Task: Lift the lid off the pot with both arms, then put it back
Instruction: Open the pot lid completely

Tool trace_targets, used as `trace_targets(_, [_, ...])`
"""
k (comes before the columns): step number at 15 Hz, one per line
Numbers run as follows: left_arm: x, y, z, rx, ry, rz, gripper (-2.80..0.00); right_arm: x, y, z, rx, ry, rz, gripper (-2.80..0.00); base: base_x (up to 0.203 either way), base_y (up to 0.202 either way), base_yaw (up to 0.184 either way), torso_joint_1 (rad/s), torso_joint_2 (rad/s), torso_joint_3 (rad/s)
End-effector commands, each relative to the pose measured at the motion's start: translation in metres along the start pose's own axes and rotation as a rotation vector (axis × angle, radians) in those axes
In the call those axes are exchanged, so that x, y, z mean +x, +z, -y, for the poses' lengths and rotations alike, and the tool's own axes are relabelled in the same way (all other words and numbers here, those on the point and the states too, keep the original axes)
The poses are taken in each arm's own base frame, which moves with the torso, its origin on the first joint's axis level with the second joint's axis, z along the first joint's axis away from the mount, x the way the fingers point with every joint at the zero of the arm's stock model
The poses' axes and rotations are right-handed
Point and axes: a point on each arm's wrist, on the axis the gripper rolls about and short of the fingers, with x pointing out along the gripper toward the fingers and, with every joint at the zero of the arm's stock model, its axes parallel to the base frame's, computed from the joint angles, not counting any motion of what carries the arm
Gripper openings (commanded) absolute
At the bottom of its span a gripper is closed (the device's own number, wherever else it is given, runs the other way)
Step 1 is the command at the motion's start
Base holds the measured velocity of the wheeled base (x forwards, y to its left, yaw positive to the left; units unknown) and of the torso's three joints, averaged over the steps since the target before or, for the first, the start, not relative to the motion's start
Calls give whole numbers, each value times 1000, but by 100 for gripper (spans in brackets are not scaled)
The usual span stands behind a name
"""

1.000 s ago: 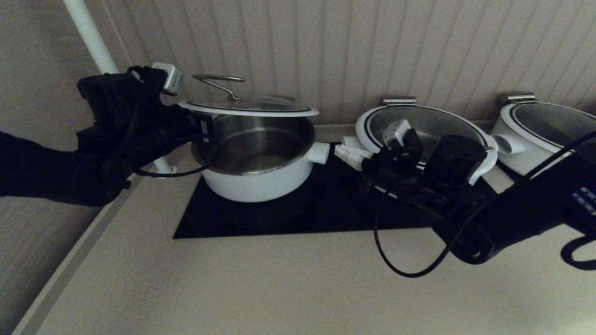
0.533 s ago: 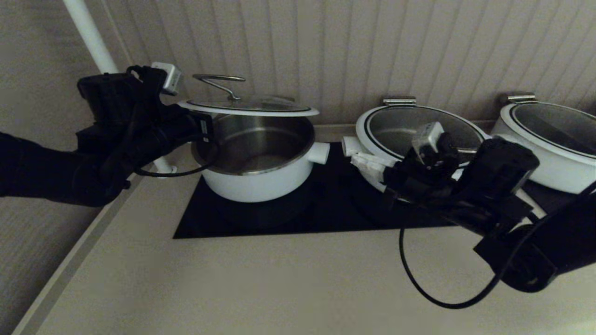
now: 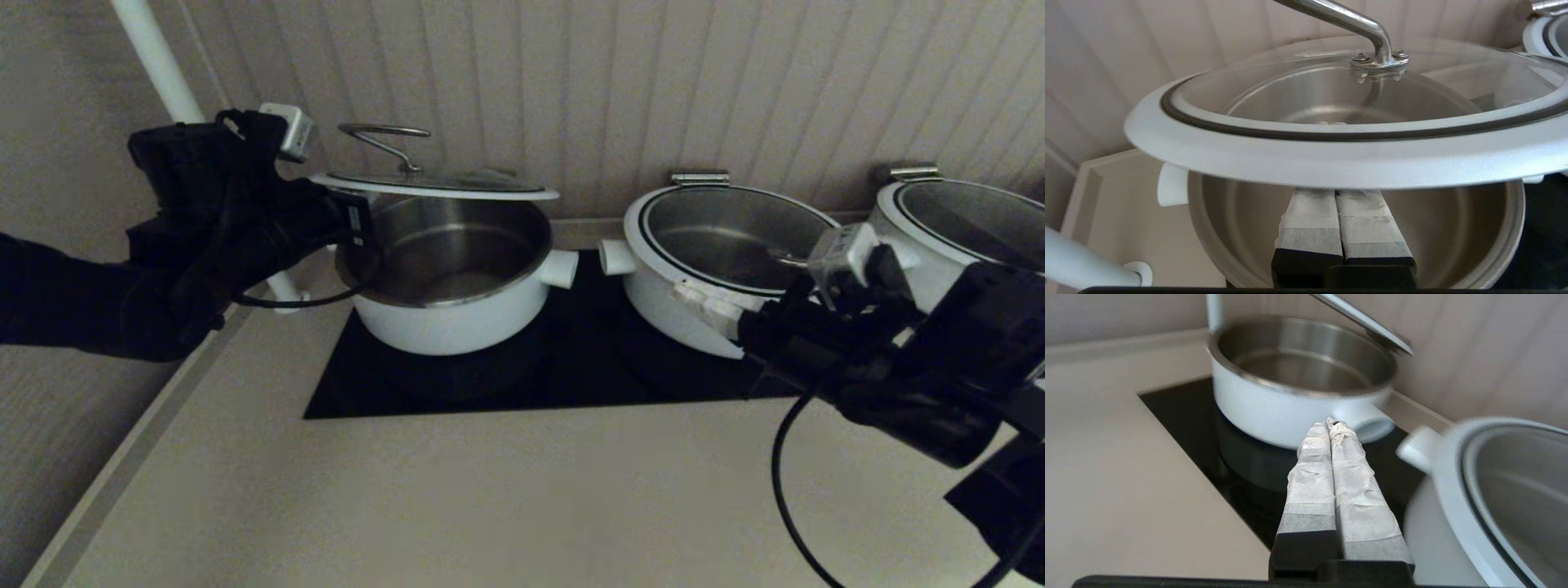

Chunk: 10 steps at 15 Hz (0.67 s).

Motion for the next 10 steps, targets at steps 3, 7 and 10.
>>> trace_targets(3, [-3,5,0,3,6,17,-280,-28,8,3,-33,-65,-15,-280,0,0,0,0,0,0])
trace_targets(7, [-4,8,0,4,6,24,-280,-54,14,-4,-35,-121,-32,-280,0,0,0,0,0,0])
trace_targets(10, [-4,9,0,3,6,27,-280,-75,14,-4,-39,-163,-49,-280,0,0,0,0,0,0])
